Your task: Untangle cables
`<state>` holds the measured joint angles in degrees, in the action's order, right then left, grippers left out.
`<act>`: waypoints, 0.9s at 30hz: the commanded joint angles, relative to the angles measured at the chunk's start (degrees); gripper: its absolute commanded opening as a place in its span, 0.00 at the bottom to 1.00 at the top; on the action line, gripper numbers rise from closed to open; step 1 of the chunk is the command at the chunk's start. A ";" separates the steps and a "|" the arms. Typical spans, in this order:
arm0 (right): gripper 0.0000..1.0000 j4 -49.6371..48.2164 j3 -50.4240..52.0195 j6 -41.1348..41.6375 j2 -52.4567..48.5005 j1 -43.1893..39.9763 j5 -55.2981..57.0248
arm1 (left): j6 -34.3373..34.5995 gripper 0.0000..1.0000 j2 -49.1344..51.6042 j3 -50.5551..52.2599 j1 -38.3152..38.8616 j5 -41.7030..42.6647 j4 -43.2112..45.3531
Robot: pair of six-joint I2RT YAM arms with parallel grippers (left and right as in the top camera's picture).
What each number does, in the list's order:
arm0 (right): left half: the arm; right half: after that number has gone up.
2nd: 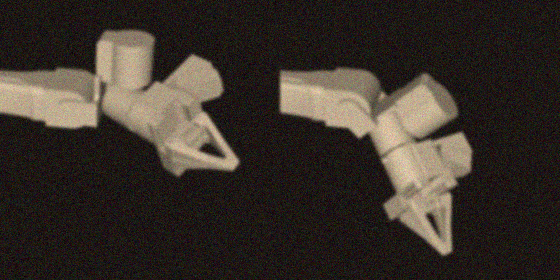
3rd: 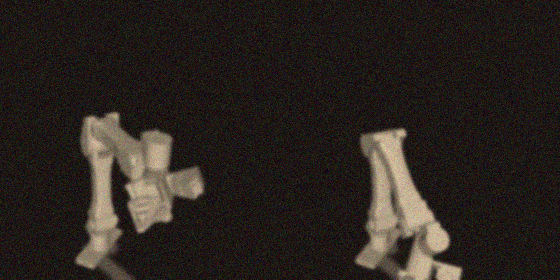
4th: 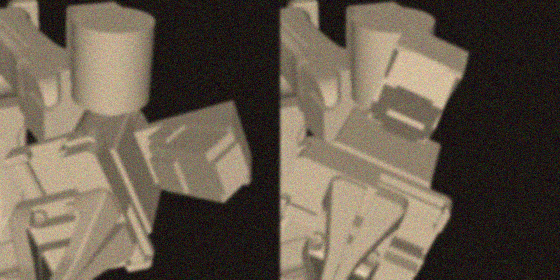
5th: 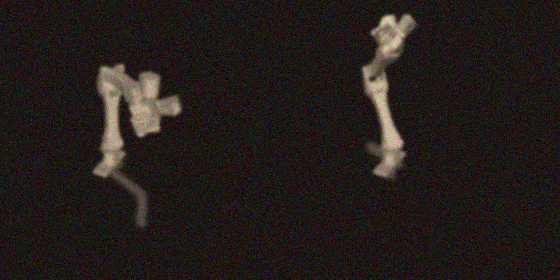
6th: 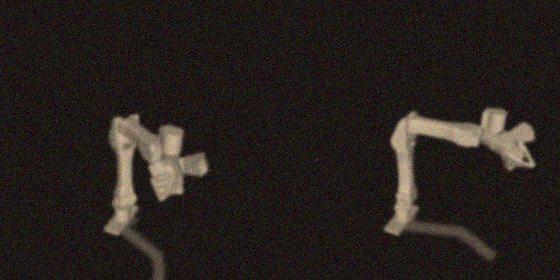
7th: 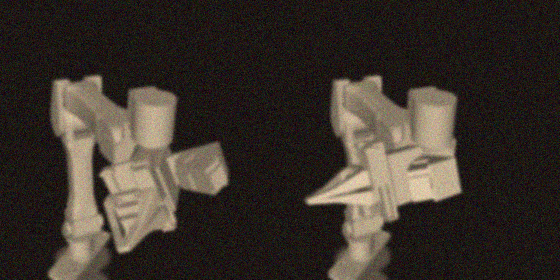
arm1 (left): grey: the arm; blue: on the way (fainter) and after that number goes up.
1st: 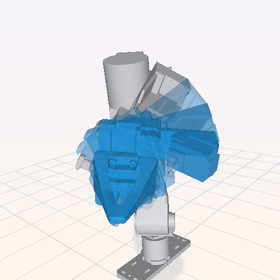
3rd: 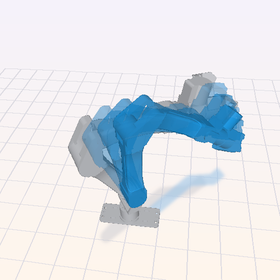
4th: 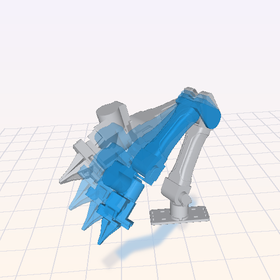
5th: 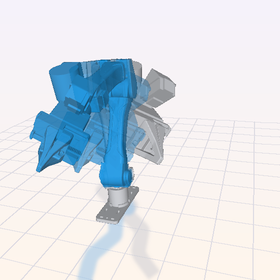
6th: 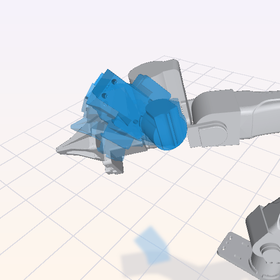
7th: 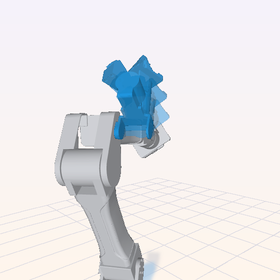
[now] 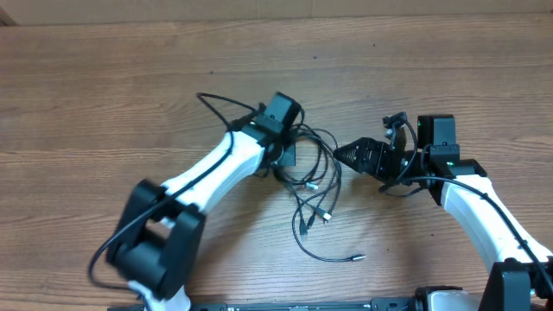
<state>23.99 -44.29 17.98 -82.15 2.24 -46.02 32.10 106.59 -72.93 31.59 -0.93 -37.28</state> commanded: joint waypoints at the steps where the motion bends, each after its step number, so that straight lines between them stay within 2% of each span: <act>1: 1.00 -3.04 -0.79 0.02 -0.26 -0.07 -14.47 | 5.75 0.04 -8.92 -2.32 -1.66 0.70 0.22; 5: 1.00 -10.45 -0.79 1.40 -0.26 -0.07 -25.97 | 7.80 0.04 -14.69 -2.32 -2.69 -1.11 0.22; 11: 1.00 -20.72 -0.79 18.69 -0.26 -0.04 -26.73 | 11.52 0.04 -19.69 -2.32 -2.80 -4.02 0.24; 16: 1.00 -23.17 -0.79 27.26 -0.26 0.07 -26.38 | 21.64 0.04 -20.33 -2.32 -2.80 -3.98 0.24; 22: 1.00 -23.10 -0.79 42.18 -0.26 0.11 -23.82 | 36.39 0.04 -20.28 -2.29 -2.69 -3.54 0.20; 25: 0.99 -23.15 -0.79 46.69 -0.26 0.72 -21.90 | 40.24 0.04 -20.28 -2.29 -2.69 -1.92 0.22; 27: 0.94 -23.26 -0.79 47.67 -0.26 1.68 -20.33 | 40.33 0.04 -20.24 -2.29 -2.69 -0.85 0.20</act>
<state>1.08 -44.29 58.87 -82.15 2.61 -68.86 66.24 87.61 -74.00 28.86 -3.42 -37.30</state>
